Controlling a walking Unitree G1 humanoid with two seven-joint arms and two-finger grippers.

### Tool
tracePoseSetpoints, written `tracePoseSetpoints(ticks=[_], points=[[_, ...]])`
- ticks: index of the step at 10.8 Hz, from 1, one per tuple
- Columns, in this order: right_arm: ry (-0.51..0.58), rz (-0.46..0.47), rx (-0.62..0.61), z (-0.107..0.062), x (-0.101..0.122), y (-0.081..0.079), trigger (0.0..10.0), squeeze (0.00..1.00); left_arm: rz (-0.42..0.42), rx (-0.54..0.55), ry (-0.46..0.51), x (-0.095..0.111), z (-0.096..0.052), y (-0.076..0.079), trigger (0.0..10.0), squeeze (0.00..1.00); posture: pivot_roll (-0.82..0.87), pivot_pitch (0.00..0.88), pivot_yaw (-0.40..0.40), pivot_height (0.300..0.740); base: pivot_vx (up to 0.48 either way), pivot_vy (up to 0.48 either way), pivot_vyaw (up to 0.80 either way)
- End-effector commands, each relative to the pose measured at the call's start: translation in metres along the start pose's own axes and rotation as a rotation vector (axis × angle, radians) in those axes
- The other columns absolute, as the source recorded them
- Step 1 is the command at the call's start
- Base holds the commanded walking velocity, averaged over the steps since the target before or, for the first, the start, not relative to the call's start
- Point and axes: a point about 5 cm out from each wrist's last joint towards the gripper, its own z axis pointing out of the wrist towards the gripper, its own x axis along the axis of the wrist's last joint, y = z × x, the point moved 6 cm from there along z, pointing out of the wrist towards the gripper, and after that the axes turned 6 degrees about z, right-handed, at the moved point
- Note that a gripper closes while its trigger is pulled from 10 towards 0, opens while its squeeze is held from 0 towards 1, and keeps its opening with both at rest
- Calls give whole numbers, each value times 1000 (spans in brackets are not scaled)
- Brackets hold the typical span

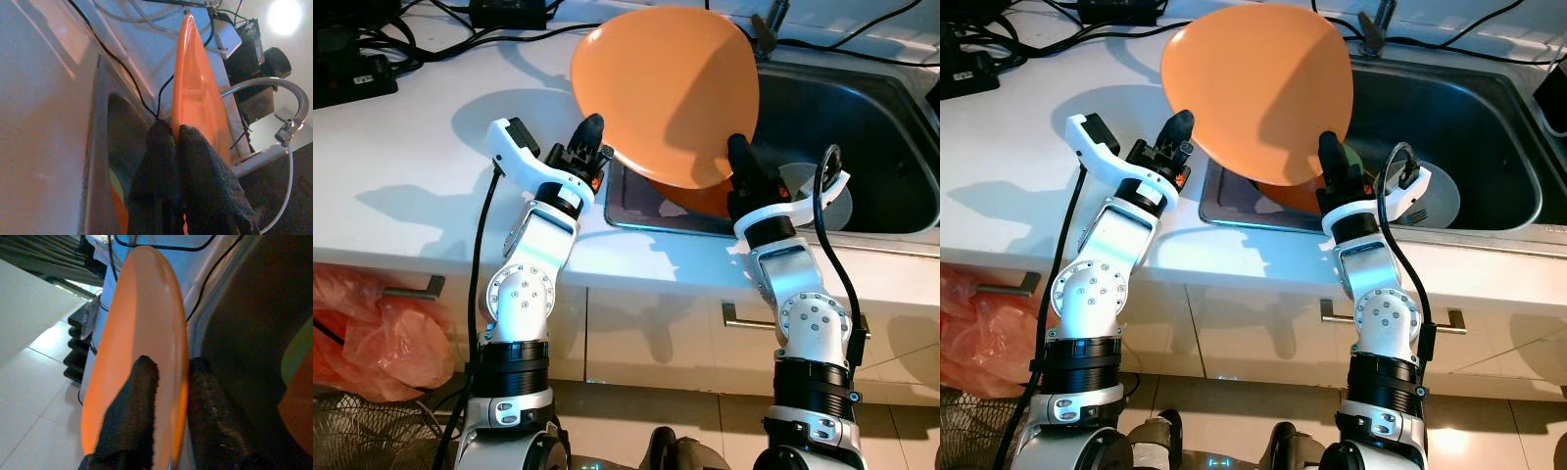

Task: Kitchen organization

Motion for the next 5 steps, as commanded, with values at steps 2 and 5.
tracePoseSetpoints(ticks=[2, 5], points=[[8, 15, 36, -1, 1, -9, 0, 0, -109, -47, -24, -20, 3, 23, 10000, 0, 137, 188, -56, 740, 0, 0, 0], [-16, 26, 64, -1, -4, -15, 0, 0, -101, -59, -47, -27, 3, 26, 10000, 0, 139, 185, -58, 740, 0, 0, 0]])
